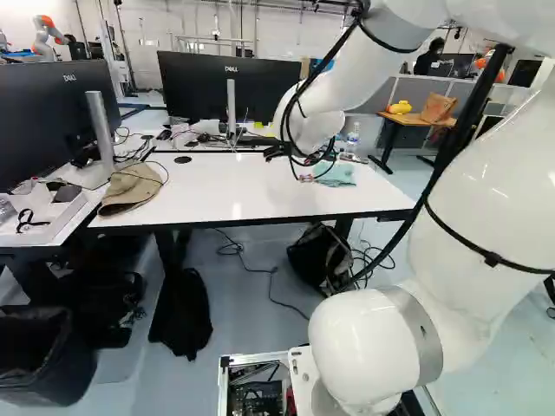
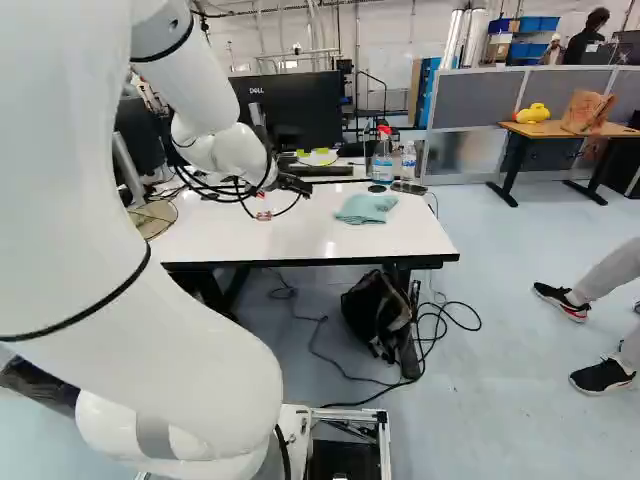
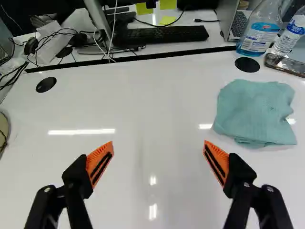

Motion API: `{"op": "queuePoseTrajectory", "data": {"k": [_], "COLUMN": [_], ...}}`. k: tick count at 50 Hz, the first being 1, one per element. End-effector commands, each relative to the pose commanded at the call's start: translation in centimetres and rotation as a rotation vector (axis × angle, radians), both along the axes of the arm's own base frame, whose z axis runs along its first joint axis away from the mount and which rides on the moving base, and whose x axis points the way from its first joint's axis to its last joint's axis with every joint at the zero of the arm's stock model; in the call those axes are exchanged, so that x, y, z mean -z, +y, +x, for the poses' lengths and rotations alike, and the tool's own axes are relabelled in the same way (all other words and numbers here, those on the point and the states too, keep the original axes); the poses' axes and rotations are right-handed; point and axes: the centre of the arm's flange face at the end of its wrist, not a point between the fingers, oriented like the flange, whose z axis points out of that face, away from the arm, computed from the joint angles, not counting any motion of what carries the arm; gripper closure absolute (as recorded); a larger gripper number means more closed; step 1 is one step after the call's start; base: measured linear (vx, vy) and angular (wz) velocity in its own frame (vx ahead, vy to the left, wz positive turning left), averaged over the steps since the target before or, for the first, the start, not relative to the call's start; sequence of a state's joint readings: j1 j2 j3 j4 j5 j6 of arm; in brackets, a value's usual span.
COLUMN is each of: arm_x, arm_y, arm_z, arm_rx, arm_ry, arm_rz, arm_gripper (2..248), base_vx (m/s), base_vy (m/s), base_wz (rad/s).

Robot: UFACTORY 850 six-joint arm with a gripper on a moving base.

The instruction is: Clean the table with the green towel

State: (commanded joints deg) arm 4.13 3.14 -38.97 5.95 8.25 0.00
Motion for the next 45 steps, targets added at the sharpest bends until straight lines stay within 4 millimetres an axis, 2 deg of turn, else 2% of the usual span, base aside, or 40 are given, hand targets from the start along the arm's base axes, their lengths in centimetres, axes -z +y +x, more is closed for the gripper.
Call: {"op": "queuePoseTrajectory", "data": {"k": [23,45], "arm_x": [2.5,5.7], "arm_y": [-0.9,-1.9], "arm_z": [-3.0,-7.5], "arm_rx": [0.007,0.012], "arm_ry": [-0.074,-0.171], "arm_rz": [-0.019,-0.041], "arm_gripper": [3,3], "base_vx": [0.0,0.0], "base_vy": [0.0,0.0], "base_wz": [0.0,0.0]}}
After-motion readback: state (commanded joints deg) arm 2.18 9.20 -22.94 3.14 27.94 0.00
